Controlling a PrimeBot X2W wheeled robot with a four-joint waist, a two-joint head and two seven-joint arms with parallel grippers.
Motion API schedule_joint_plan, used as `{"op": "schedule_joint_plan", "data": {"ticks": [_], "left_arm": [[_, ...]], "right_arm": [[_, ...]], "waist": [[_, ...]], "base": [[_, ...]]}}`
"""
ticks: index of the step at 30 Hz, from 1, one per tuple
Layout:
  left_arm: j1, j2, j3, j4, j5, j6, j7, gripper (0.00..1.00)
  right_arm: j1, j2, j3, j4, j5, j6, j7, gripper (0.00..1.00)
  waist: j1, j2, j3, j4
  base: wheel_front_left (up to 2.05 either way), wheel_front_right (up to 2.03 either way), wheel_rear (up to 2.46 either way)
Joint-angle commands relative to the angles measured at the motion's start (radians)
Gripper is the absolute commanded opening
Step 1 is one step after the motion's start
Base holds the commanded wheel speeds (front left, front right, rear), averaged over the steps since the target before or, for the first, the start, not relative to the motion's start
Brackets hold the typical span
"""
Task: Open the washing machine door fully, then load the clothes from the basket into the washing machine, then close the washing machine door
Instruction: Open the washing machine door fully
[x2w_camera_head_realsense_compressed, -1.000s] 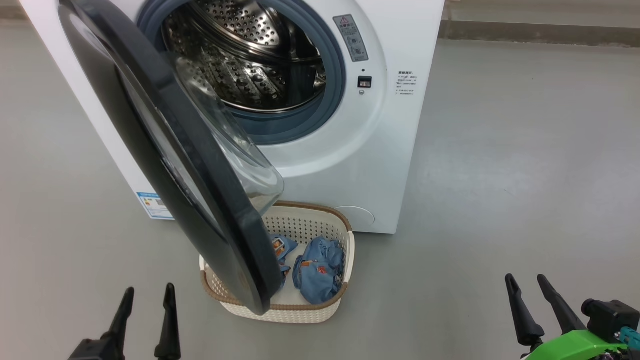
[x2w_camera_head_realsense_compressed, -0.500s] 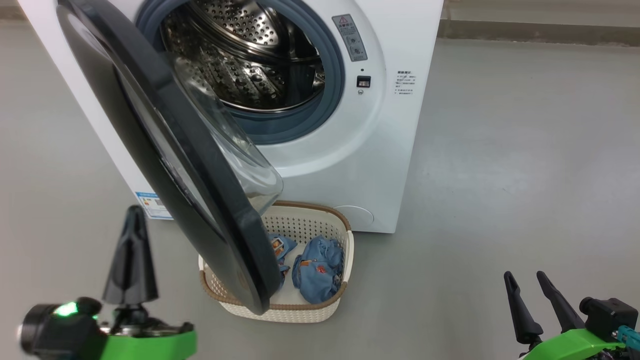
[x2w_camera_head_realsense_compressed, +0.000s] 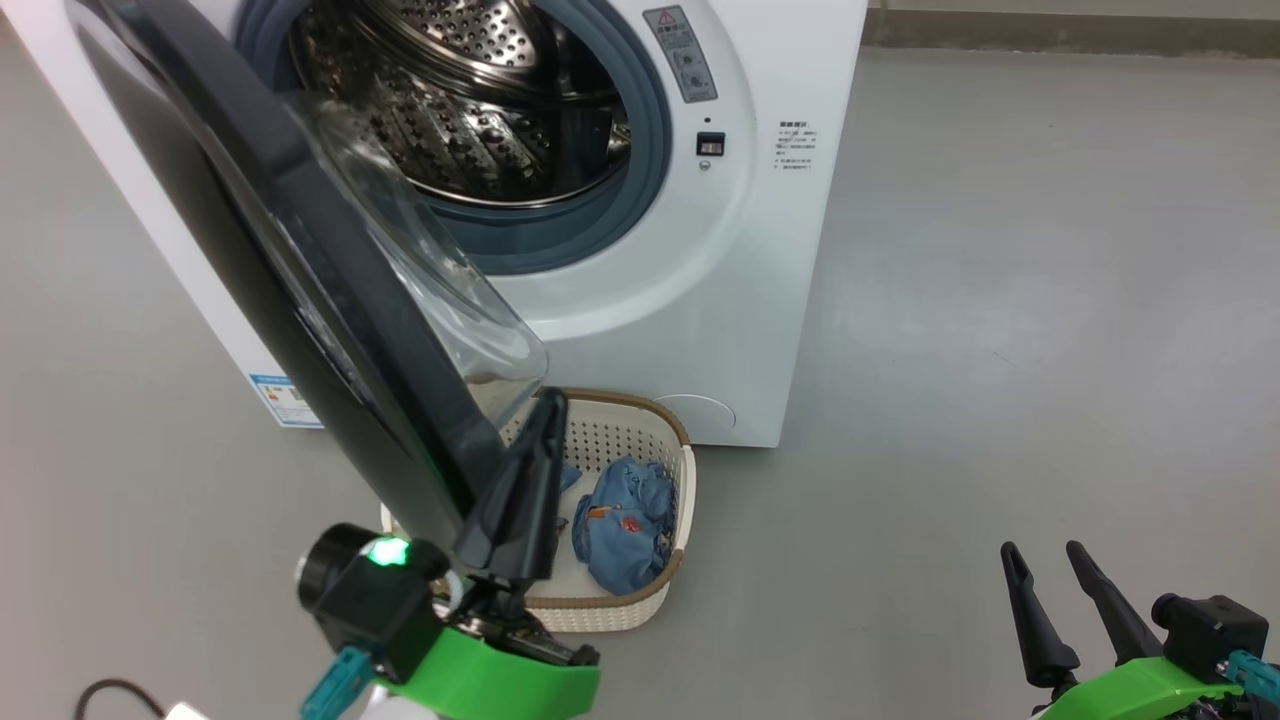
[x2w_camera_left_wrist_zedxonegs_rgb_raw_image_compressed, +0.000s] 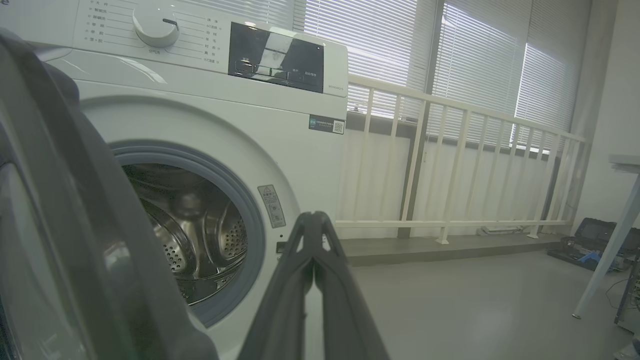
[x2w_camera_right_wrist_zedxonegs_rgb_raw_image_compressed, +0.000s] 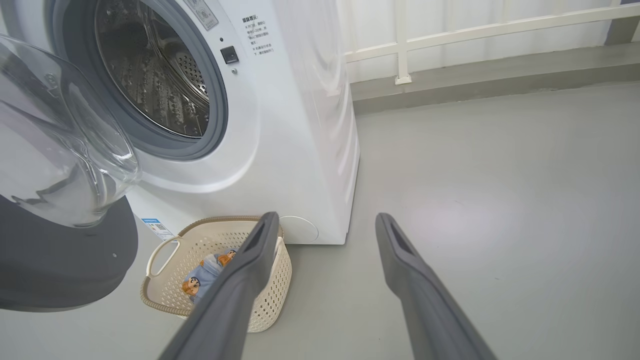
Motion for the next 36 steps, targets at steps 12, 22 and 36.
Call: {"op": "schedule_joint_plan", "data": {"ticks": [12,22,36], "left_arm": [[-0.091,0.007,-0.05,0.171,-0.085,0.042,-0.006,0.0],[-0.109,0.007,-0.019,0.274,-0.106,0.056,-0.006,0.0],[-0.097,0.007,0.022,0.32,-0.112,0.055,-0.006,0.0]], "right_arm": [[-0.031,-0.02,0.012,-0.022,-0.018,0.006,-0.012,1.0],[-0.034,-0.019,0.003,-0.027,-0.021,0.006,-0.012,1.0],[-0.035,-0.024,-0.008,-0.039,-0.025,0.006,-0.012,1.0]], "waist": [[0.0,0.0,0.014,-0.011],[0.0,0.0,0.02,-0.001],[0.0,0.0,0.024,0.021]], "base": [[0.0,0.0,0.0],[0.0,0.0,0.0],[0.0,0.0,0.0]]}}
